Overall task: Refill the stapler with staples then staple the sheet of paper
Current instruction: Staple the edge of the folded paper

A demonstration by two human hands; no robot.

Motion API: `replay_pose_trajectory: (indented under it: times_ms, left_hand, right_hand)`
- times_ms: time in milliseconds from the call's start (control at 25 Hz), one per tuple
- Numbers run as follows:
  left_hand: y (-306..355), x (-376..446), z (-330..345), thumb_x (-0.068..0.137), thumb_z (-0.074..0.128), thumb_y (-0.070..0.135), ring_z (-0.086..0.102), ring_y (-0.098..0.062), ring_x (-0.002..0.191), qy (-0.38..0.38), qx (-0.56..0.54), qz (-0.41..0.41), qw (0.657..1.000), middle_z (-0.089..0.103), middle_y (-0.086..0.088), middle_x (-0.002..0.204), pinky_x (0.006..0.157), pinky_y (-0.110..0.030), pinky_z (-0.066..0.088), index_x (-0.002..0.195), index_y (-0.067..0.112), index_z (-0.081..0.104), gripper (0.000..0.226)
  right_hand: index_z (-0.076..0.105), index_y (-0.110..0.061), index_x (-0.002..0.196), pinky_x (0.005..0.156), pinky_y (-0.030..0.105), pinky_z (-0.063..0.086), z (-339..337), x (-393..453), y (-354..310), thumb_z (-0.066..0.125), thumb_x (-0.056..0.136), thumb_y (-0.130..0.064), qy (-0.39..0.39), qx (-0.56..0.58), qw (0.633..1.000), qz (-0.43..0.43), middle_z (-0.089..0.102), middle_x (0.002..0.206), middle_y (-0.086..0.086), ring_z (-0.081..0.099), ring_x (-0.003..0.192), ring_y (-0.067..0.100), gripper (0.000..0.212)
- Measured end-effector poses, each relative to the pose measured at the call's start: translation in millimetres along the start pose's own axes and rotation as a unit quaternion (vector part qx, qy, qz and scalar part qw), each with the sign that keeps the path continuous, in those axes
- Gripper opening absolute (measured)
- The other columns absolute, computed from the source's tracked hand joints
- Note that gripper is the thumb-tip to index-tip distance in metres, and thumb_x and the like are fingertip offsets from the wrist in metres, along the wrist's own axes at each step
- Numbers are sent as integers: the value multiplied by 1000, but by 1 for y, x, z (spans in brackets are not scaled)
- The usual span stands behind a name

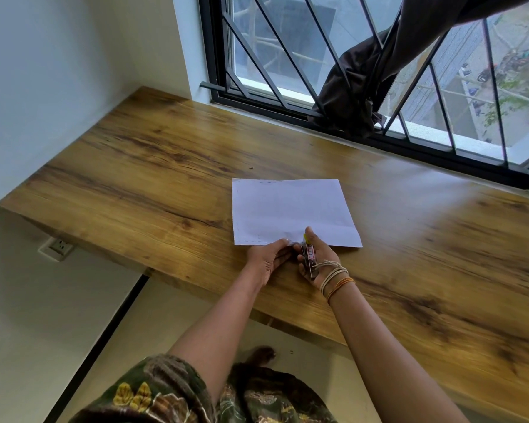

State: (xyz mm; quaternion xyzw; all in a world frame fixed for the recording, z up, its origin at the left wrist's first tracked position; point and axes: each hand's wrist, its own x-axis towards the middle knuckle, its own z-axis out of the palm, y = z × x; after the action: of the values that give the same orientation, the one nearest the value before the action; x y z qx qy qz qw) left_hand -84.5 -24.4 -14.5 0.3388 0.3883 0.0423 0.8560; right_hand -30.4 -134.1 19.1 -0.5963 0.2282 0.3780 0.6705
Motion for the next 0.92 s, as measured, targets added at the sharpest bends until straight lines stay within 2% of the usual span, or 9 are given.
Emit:
replay_pose_trajectory:
  times_ms: [160,240,400,520,640,760,840,920]
  left_hand:
    - [0,-1,2,81,69,-4,69,-28,88,7,-15,16,1000,67,-22,110,74,-32,61,116,-4,59,36]
    - [0,-1,2,81,68,-5,68,-29,91,5,-13,15,1000,67,-21,110,75,-33,60,114,-2,59,34]
    - [2,-1,3,83,65,-7,67,-27,85,-4,-18,16,1000,68,-17,99,68,-30,61,114,-1,57,33]
    - [0,-1,3,84,65,-7,66,-31,94,-5,-8,18,1000,67,-20,108,77,-34,59,114,0,57,32]
    - [-1,0,4,83,65,-8,63,-36,105,-4,1,20,1000,63,-24,117,87,-41,56,120,-4,56,38]
    - [0,0,3,82,66,-8,66,-34,97,-2,-7,17,1000,68,-20,105,82,-38,59,104,0,61,24]
    - [0,0,3,82,66,-8,68,-29,88,-2,-10,18,1000,69,-16,98,72,-31,61,101,3,62,22]
    - [0,-1,4,82,66,-8,67,-29,89,0,-15,17,1000,68,-17,100,72,-32,61,109,1,60,29]
  right_hand:
    - [64,-8,97,54,29,53,1,1,-1,79,66,-49,44,8,999,-21,64,78,6,61,61,15,54]
    - [63,-8,99,53,28,52,-1,1,-2,79,66,-49,37,18,999,-10,64,77,5,61,61,15,55]
    - [61,-9,106,47,23,46,-3,1,-3,77,70,-47,14,24,1000,10,63,79,3,61,63,14,55]
    - [61,-9,108,37,19,42,-2,3,-3,74,74,-46,13,38,999,14,61,76,2,58,60,13,51]
    - [62,-8,102,35,18,38,4,7,-2,76,75,-38,58,36,998,9,59,69,4,57,54,13,42]
    - [63,-6,92,40,22,42,10,7,0,79,72,-32,116,42,992,-3,62,65,7,59,49,15,37]
    - [62,-8,95,42,23,47,6,4,0,78,72,-36,67,56,996,3,65,71,6,63,55,15,40]
    - [62,-13,105,45,23,50,-3,-1,0,76,73,-45,-10,53,998,12,65,82,3,65,67,14,48]
